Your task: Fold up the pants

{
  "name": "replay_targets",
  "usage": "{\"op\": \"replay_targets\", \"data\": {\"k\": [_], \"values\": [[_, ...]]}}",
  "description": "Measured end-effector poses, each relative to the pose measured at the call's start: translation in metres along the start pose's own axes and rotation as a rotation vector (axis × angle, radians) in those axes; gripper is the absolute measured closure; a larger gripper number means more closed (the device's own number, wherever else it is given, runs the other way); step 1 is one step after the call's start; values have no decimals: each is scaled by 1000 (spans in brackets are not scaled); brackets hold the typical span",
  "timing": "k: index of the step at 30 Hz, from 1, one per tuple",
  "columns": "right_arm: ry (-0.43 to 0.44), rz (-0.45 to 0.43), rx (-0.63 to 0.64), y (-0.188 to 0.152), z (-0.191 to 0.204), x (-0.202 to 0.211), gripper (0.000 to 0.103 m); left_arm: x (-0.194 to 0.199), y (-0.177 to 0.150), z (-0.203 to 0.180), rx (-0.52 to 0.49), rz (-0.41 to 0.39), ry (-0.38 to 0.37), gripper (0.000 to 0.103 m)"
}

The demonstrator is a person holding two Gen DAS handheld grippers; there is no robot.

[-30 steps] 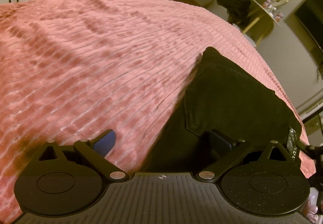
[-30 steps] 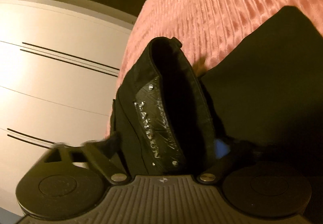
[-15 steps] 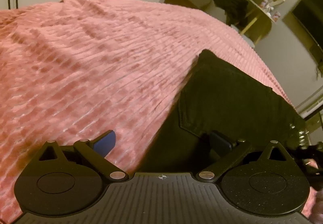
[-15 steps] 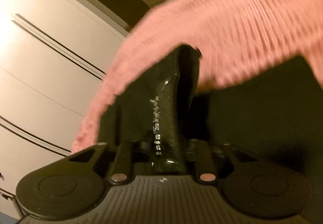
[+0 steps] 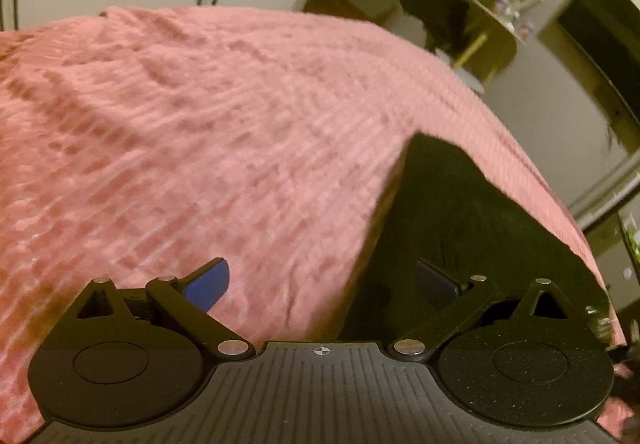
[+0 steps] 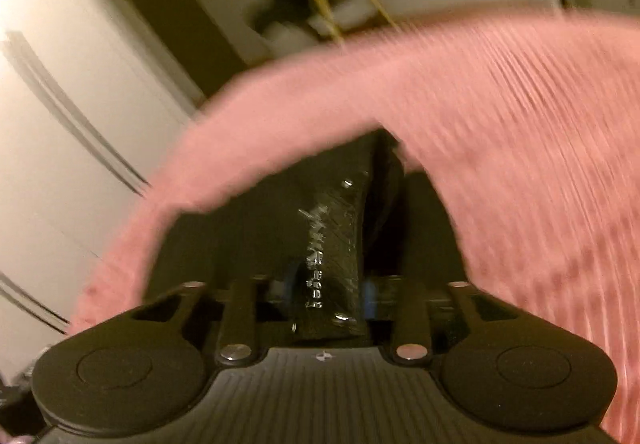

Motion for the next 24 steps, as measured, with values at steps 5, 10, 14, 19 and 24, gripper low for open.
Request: {"op": "replay_targets", "data": {"k": [5,10,14,19,24], "values": [[87,43,-162,-11,-30,18,27,-1,-4,-9,-5,13,-63,1],[117,141,-239,-19,-43,12,23,-7,-7,-27,-60,45,-106,1],[79,160,-184,-24,-31,-7,43,-8,-12,-39,-101,65,-136,1],[28,23,56,-26,6,16,71,1,-10,-41,-108,22,-127,1],[-14,-124,176,-25,31,47,79,13,-4,-49,-177,-36,-105,1]]}}
Point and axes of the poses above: each gripper's, at about its wrist camera, not at the fingertips, and x roughly against the way its jaws point, z to its left, y to its top, the point moved 9 cm from there along -x, roughly the way its jaws point, and after that the axes turned 13 degrees about -x, right-handed, at the moved point
